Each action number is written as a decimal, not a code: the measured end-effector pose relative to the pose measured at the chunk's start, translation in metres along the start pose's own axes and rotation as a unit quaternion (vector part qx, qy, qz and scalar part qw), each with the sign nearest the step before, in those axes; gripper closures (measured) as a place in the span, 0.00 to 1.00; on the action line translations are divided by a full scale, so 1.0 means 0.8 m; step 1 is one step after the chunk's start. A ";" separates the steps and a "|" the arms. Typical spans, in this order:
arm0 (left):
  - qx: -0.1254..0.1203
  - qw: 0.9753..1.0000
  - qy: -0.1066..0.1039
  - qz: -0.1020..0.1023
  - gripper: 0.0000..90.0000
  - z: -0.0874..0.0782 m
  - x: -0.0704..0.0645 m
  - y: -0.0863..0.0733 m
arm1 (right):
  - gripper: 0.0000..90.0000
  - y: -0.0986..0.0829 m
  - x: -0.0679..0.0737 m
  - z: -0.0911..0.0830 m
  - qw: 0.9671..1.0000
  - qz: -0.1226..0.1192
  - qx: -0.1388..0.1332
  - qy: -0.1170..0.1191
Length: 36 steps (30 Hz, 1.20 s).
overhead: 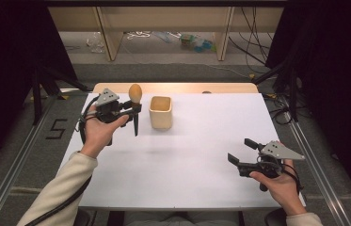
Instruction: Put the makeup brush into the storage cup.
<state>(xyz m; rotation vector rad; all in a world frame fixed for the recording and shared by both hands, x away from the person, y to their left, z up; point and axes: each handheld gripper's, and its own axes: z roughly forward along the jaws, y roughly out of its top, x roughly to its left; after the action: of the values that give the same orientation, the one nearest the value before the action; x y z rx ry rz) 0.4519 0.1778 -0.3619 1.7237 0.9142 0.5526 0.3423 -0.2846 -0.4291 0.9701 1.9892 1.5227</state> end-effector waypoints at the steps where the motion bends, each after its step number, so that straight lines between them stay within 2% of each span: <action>1: -0.001 1.000 -0.001 0.000 0.69 0.000 0.000 0.000 | 0.16 0.000 0.000 0.000 1.000 -0.002 -0.001 -0.001; 17: -0.029 1.000 0.002 -0.002 0.69 0.003 -0.005 0.004 | 0.16 0.000 0.000 0.000 1.000 -0.001 0.000 0.001; 36: -0.048 0.999 0.001 -0.004 0.69 0.009 -0.010 0.011 | 0.16 0.000 0.001 -0.001 1.000 0.001 0.001 0.002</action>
<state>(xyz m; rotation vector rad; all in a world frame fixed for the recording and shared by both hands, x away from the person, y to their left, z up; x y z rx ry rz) 0.4549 0.1660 -0.3558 1.6325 0.8832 0.5841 0.3417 -0.2846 -0.4287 0.9717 1.9931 1.5259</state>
